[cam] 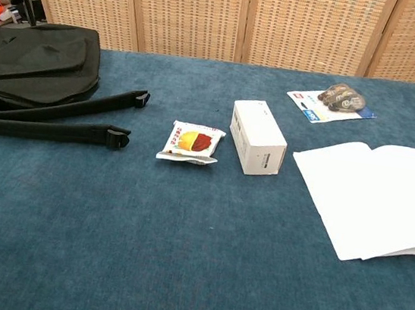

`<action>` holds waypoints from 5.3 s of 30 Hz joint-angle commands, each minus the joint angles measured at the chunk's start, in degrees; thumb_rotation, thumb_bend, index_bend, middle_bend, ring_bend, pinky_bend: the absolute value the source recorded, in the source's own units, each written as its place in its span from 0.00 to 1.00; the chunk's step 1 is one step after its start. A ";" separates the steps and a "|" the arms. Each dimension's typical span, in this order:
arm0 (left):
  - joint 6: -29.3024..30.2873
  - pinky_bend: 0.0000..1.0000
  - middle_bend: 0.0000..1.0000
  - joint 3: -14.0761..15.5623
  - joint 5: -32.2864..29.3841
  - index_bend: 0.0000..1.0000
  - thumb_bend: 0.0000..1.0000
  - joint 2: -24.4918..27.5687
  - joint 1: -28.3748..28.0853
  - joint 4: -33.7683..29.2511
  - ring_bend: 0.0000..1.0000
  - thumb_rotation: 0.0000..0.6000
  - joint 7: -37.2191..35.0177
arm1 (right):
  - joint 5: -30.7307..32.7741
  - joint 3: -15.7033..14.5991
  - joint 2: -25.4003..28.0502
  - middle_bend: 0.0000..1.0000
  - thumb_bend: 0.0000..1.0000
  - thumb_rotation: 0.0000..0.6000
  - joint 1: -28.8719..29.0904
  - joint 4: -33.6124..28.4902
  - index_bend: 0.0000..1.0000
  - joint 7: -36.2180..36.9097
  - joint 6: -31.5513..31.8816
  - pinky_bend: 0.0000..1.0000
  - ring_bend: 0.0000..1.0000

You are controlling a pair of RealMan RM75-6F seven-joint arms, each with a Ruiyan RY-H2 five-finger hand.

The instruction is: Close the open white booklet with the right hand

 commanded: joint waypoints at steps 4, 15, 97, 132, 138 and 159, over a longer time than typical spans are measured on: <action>0.07 0.00 0.00 0.08 0.21 0.00 0.07 0.16 0.02 0.05 0.00 0.92 -0.51 | 0.32 -0.09 -1.26 0.00 0.26 1.00 0.97 -3.57 0.00 -3.83 -2.18 0.00 0.00; -0.32 0.00 0.00 0.03 0.00 0.00 0.07 0.25 -0.14 0.18 0.00 0.92 -1.18 | 3.01 -0.26 -4.13 0.00 0.26 1.00 2.53 -6.12 0.00 -7.56 -7.03 0.00 0.00; -0.26 0.00 0.00 0.21 0.34 0.00 0.07 -0.23 -0.27 0.38 0.00 0.92 -0.78 | 11.66 1.56 -18.38 0.00 0.26 1.00 9.36 5.78 0.00 -2.74 -16.58 0.00 0.00; -0.38 0.00 0.00 0.40 0.57 0.00 0.07 -0.26 -0.34 0.30 0.00 0.92 -0.77 | 11.06 2.12 -20.78 0.00 0.39 1.00 8.97 10.51 0.00 4.63 -13.72 0.00 0.00; -0.47 0.00 0.00 0.47 0.63 0.00 0.07 -0.29 -0.38 0.28 0.00 0.92 -0.71 | 11.00 2.31 -20.67 0.00 0.45 1.00 8.79 10.08 0.00 4.70 -12.99 0.00 0.00; -0.21 0.00 0.00 0.56 0.89 0.00 0.07 -0.19 -0.31 0.03 0.00 0.92 -0.74 | 10.68 3.55 -18.98 0.00 0.85 1.00 7.77 6.97 0.00 4.53 -9.39 0.00 0.00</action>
